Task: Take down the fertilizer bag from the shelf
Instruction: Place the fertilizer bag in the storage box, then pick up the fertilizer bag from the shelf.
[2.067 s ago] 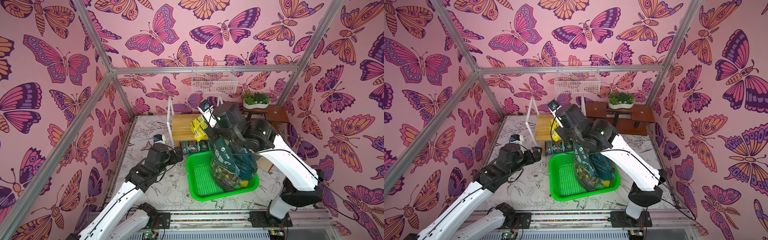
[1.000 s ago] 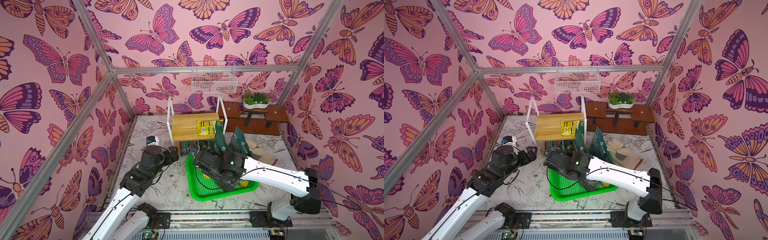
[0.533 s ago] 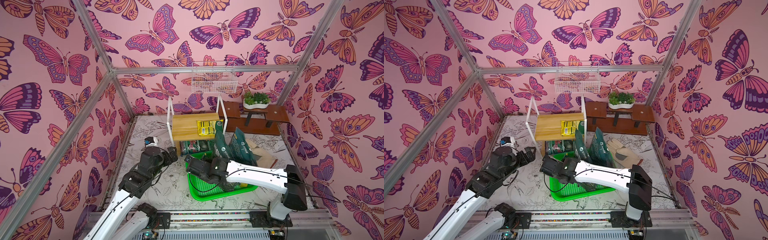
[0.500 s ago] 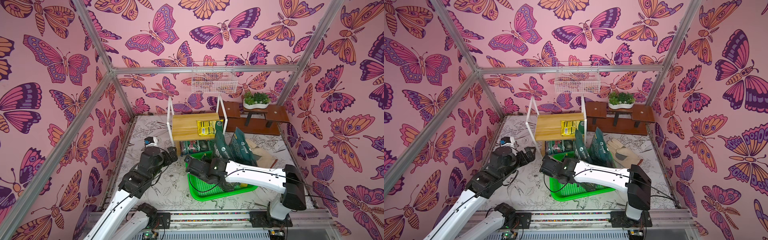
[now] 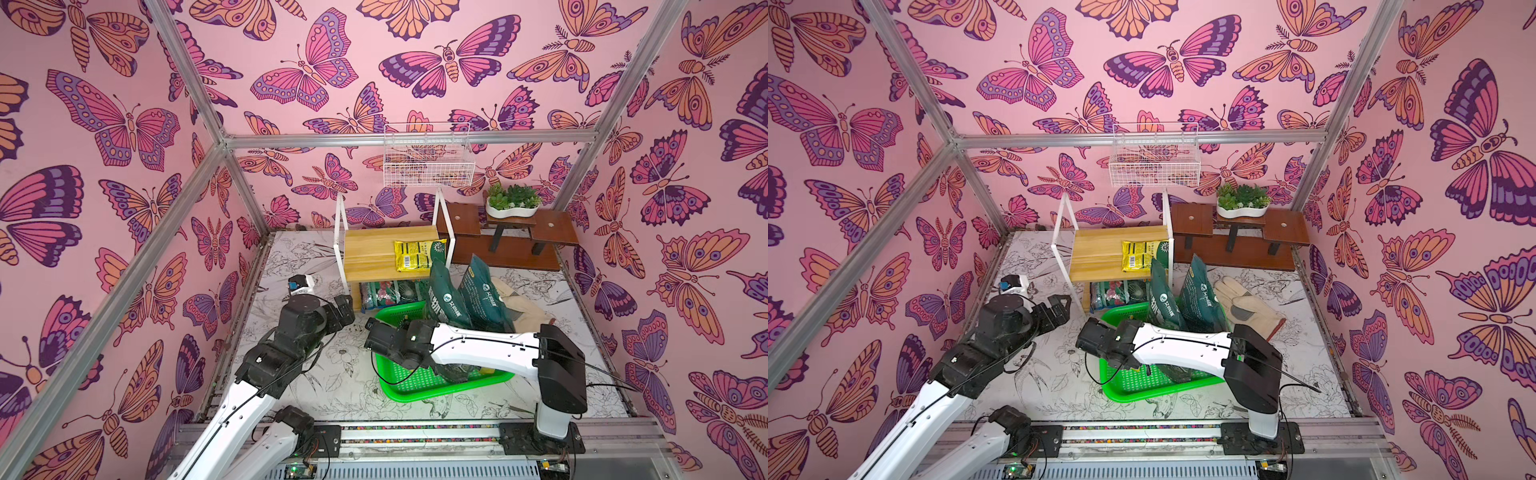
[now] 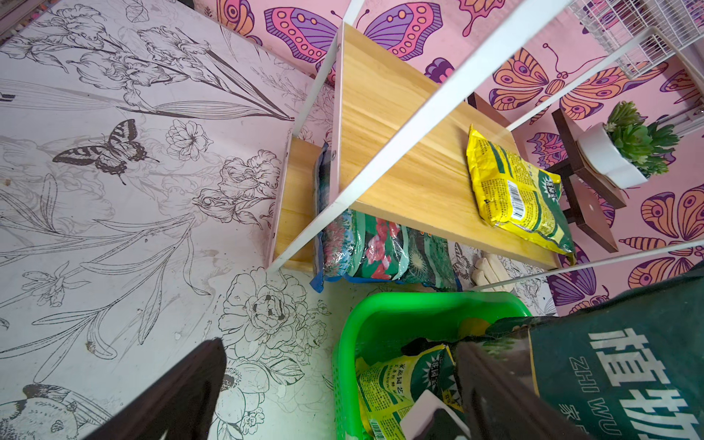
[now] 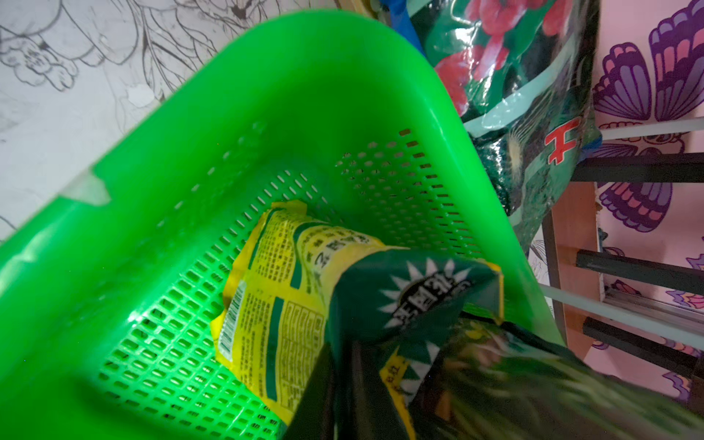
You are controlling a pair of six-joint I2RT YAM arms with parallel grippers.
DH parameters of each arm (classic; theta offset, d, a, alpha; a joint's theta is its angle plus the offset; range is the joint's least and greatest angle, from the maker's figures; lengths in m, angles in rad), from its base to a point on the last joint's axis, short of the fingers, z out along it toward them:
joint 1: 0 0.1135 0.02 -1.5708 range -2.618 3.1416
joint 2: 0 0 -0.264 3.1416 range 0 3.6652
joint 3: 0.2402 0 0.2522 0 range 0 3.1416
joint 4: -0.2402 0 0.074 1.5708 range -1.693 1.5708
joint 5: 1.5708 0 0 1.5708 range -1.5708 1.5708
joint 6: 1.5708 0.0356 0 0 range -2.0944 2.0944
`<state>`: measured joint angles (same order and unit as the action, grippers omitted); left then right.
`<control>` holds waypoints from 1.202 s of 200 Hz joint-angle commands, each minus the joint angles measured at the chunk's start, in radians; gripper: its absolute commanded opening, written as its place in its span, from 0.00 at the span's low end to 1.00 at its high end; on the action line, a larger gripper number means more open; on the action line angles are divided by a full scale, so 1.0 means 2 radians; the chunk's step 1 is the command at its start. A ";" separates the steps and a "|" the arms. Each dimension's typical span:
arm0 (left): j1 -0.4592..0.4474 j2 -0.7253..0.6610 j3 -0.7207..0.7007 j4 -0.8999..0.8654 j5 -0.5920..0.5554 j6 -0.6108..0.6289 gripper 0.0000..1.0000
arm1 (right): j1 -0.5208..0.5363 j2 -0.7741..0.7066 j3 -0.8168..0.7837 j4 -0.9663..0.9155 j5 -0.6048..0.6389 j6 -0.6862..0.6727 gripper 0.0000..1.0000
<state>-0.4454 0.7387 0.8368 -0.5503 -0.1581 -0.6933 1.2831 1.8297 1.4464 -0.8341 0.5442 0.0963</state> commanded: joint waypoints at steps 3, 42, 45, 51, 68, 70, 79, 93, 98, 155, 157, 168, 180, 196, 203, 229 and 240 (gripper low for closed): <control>0.003 -0.002 -0.003 -0.005 -0.005 -0.002 1.00 | -0.012 -0.040 -0.006 0.016 -0.024 0.015 0.44; 0.003 0.002 0.008 -0.005 0.000 0.001 1.00 | -0.017 -0.096 0.003 0.028 -0.032 0.014 0.47; 0.003 0.003 0.009 -0.004 0.001 0.001 1.00 | -0.017 -0.100 0.005 0.028 -0.032 0.014 0.47; 0.003 0.004 0.012 -0.004 0.002 0.002 1.00 | -0.017 -0.111 0.009 0.029 -0.032 0.013 0.48; 0.003 0.008 0.024 -0.004 0.012 0.004 1.00 | -0.021 -0.154 0.020 0.038 -0.040 0.011 0.49; 0.003 0.009 0.026 -0.004 0.014 0.004 1.00 | -0.021 -0.159 0.021 0.040 -0.041 0.010 0.50; 0.003 0.015 0.035 -0.005 0.024 0.006 1.00 | -0.024 -0.183 0.022 0.054 -0.047 0.006 0.51; 0.002 0.023 0.050 -0.004 0.044 0.006 1.00 | -0.033 -0.220 0.018 0.080 -0.059 0.000 0.57; 0.002 0.027 0.056 -0.004 0.051 0.006 1.00 | -0.039 -0.233 0.019 0.084 -0.071 0.000 0.57; -0.047 0.096 0.144 -0.001 0.097 0.002 0.98 | -0.173 -0.312 0.019 0.097 -0.197 0.042 0.57; -0.048 0.099 0.147 -0.001 0.097 0.002 0.98 | -0.176 -0.313 0.019 0.096 -0.197 0.042 0.57; -0.062 0.117 0.166 0.002 0.100 0.000 0.97 | -0.191 -0.315 0.018 0.090 -0.201 0.046 0.57; -0.072 0.137 0.185 0.006 0.102 -0.002 0.96 | -0.206 -0.320 0.014 0.087 -0.210 0.056 0.57; -0.085 0.162 0.206 0.013 0.101 -0.004 0.95 | -0.219 -0.331 0.003 0.094 -0.213 0.065 0.56; -0.088 0.174 0.213 0.015 0.098 -0.006 0.94 | -0.223 -0.336 -0.002 0.096 -0.212 0.068 0.56; -0.093 0.220 0.228 0.021 0.081 -0.013 0.83 | -0.234 -0.352 -0.015 0.100 -0.200 0.071 0.55; -0.093 0.239 0.230 0.025 0.072 -0.017 0.77 | -0.239 -0.357 -0.019 0.100 -0.196 0.070 0.54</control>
<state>-0.6273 1.1500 1.2827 -0.5175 0.0254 -0.7128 0.8249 1.1507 1.4223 -0.6430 0.1482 0.2138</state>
